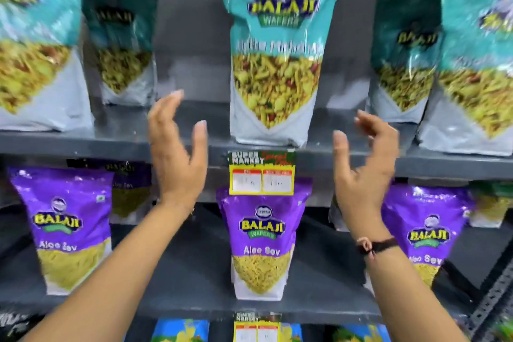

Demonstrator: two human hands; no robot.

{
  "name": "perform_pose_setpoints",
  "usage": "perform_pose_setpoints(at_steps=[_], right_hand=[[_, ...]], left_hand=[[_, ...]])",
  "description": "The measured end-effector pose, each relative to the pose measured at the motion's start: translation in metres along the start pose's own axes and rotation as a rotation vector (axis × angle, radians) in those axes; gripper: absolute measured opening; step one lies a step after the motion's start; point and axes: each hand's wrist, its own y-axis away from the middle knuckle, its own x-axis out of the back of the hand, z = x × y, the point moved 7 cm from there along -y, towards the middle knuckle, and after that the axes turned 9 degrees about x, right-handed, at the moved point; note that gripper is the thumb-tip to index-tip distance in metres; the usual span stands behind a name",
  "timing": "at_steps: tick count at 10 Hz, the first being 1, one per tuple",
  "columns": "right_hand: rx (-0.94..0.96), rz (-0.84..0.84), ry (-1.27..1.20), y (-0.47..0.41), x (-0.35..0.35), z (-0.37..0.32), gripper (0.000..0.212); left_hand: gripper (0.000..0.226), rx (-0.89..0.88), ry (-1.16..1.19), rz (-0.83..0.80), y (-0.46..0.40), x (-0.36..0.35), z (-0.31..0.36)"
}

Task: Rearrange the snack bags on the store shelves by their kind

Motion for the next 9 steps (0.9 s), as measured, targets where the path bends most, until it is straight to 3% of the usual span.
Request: perform_pose_setpoints(at_steps=[1, 2, 3, 5, 8, 9], right_hand=[[-0.133, -0.379, 0.002, -0.038, -0.042, 0.005, 0.066], [-0.381, -0.775, -0.054, -0.035, -0.072, 0.029, 0.088], [-0.446, -0.950, -0.135, -0.021, -0.084, 0.040, 0.069], [-0.484, -0.950, -0.207, -0.016, -0.093, 0.045, 0.060], [-0.549, -1.022, -0.202, -0.012, -0.095, 0.043, 0.084], [-0.598, -0.741, -0.227, -0.027, -0.065, 0.039, 0.092]], left_hand=[[0.084, 0.189, -0.221, -0.450, -0.040, -0.043, 0.004], [0.102, 0.455, -0.255, -0.845, -0.038, -0.074, -0.017], [0.067, 0.536, -0.068, -1.012, -0.024, -0.087, -0.024], [0.061, 0.606, -0.045, -0.929, -0.023, -0.093, -0.042], [0.066, 0.628, -0.106, -0.950, -0.020, -0.094, -0.044], [0.076, 0.587, -0.121, -0.827, -0.026, -0.085, -0.042]])
